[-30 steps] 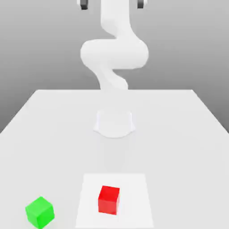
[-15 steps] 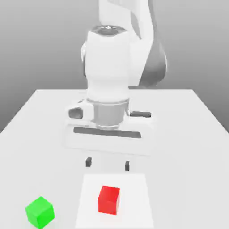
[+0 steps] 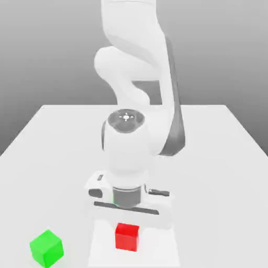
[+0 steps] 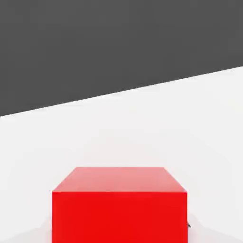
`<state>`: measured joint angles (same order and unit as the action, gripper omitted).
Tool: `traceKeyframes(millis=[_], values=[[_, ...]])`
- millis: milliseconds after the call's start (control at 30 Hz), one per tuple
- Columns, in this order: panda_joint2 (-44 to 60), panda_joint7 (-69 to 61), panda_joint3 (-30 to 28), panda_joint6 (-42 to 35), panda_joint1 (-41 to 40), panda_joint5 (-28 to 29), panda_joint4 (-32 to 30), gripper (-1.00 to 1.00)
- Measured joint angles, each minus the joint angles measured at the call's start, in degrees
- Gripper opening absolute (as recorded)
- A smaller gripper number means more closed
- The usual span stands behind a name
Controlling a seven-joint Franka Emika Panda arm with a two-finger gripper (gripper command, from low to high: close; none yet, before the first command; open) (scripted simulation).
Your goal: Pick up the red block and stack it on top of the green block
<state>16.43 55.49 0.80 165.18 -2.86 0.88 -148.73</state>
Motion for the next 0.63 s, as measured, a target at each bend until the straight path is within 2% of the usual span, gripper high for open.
traceKeyframes(millis=[167,367,500,533,633], values=[[-8.4,-0.1,-0.4,-8.1,-1.0,-0.7,-0.3,-1.00],[-6.5,2.5,-8.5,-16.3,-8.9,-3.6,9.7,-1.00],[0.9,1.4,-8.7,-11.4,-11.4,-6.4,12.1,-1.00],[2.3,1.1,-8.5,-10.2,-11.6,-6.8,12.2,1.00],[2.3,1.1,-8.5,-10.2,-11.6,-6.8,12.2,1.00]])
